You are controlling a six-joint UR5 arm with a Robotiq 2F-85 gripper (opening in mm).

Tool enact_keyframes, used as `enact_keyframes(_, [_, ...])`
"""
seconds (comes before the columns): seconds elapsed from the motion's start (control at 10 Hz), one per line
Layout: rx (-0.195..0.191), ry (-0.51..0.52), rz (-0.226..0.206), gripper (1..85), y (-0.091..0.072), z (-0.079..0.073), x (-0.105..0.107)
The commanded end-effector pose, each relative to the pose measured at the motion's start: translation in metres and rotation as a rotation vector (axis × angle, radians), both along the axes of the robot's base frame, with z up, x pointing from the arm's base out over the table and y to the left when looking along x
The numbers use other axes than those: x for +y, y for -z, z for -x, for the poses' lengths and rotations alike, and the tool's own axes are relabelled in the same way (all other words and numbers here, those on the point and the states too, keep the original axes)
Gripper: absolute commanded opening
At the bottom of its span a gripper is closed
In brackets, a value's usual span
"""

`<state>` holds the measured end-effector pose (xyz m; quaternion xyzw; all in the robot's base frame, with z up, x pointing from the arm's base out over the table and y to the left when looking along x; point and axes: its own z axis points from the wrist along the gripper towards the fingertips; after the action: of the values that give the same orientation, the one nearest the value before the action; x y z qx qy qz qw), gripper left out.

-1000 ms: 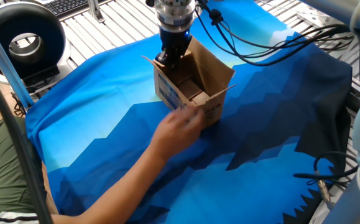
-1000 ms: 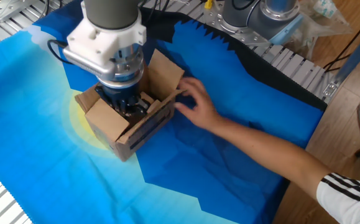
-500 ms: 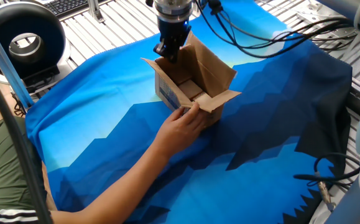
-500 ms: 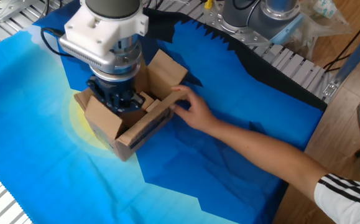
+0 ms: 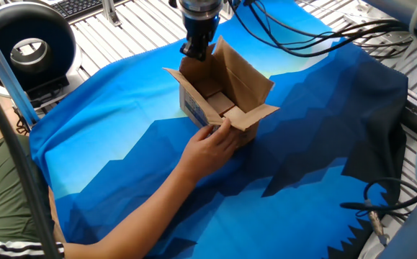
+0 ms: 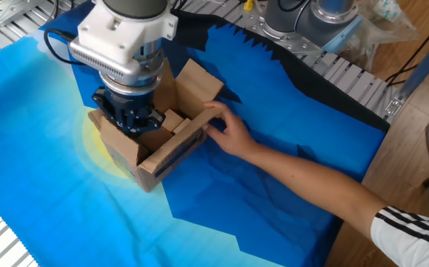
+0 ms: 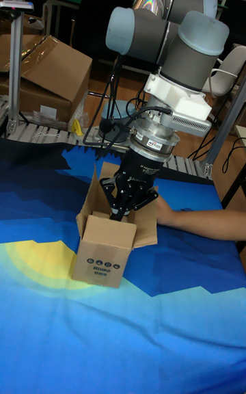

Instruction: Open a box

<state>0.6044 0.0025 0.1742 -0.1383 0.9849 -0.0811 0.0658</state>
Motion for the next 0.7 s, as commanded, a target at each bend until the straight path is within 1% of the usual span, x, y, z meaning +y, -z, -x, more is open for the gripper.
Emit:
enact_keyframes(0.0, [0.006,0.029,-0.027,1.3,-0.003,0.005,0.004])
enact_keyframes(0.1, [-0.024,0.029,-0.03,1.3,-0.005,-0.003,0.005])
enact_keyframes(0.3, [-0.087,0.002,-0.003,1.3,-0.009,-0.02,-0.001])
enact_keyframes(0.4, [-0.092,0.019,-0.014,1.3,-0.009,-0.02,0.001])
enact_keyframes(0.5, [-0.08,0.052,-0.035,1.3,-0.007,-0.016,0.005])
enact_keyframes(0.6, [-0.069,0.073,-0.042,1.3,-0.006,-0.013,0.005])
